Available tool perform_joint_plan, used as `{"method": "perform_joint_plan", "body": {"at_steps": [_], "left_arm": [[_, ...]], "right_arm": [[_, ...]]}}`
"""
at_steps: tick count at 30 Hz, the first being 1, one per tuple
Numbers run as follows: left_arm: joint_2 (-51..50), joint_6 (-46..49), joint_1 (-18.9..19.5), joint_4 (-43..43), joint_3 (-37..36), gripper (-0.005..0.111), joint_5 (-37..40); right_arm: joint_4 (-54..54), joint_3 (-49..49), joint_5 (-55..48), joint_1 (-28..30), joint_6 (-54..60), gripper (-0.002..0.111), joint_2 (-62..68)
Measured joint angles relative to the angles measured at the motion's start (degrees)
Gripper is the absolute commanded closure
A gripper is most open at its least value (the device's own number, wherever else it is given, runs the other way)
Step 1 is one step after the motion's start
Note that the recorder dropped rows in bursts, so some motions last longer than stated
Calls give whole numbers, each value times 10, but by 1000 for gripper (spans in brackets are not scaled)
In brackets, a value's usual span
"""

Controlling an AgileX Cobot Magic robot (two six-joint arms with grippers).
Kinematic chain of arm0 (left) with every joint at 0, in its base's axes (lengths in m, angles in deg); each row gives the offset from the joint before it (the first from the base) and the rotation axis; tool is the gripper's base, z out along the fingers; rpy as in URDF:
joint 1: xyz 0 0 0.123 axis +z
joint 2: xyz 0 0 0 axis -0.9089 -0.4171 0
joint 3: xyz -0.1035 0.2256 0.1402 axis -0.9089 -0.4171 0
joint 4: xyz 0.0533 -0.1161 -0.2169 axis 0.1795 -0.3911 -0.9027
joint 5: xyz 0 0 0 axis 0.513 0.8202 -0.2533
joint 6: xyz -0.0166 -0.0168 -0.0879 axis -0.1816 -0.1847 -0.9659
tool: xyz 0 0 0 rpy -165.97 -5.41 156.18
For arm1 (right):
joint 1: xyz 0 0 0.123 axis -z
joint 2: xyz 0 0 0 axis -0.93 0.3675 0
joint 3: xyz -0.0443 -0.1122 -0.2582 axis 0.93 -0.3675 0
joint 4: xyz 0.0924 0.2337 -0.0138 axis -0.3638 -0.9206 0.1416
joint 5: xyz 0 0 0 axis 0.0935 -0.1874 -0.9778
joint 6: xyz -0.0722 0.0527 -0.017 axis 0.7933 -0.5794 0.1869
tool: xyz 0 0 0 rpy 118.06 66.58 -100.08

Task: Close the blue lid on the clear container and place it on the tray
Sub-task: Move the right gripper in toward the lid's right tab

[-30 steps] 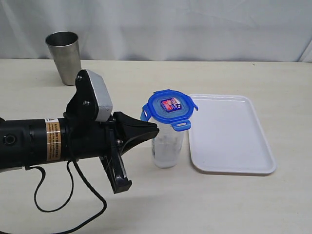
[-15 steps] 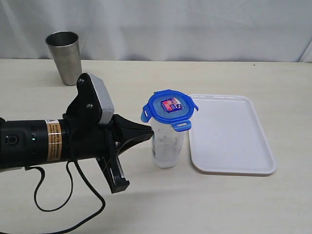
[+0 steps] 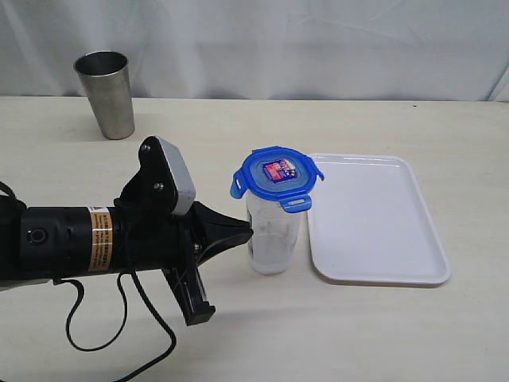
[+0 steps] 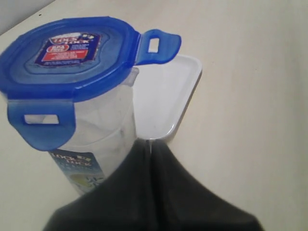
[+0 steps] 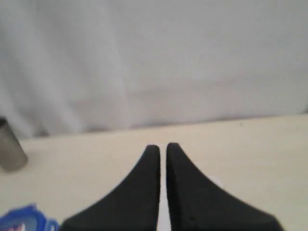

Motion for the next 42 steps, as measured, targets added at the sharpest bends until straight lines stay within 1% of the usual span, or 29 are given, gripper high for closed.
{"method": "perform_joint_plan", "body": {"at_steps": [2,4,7,9,12,17,21,30,35,37,42], "left_arm": [[0,0,0,0,0,107,-1],[0,0,0,-1,0,107,-2],[0,0,0,-1,0,107,-2],[0,0,0,-1,0,107,-1],[0,0,0,-1,0,107,0],[0,0,0,-1,0,107,0],[0,0,0,-1,0,107,3],[0,0,0,-1,0,107,4],[0,6,0,-1,0,107,4],[0,11,0,-7,0,107,4],[0,22,0,-32,0,107,4]], "right_arm": [[-107,41,-65,0,128,104,64],[-258,81,-153,0,309,104,135],[-437,118,-270,0,537,104,225],[-505,136,-289,0,643,104,269],[-550,145,-282,0,744,104,317],[-624,146,-292,0,873,104,398],[-657,152,-315,0,946,104,464],[-669,155,-321,0,1040,104,543],[-679,155,-326,18,1089,104,553],[-692,155,-344,32,1110,104,554],[-724,155,-440,55,1158,104,554]]}}
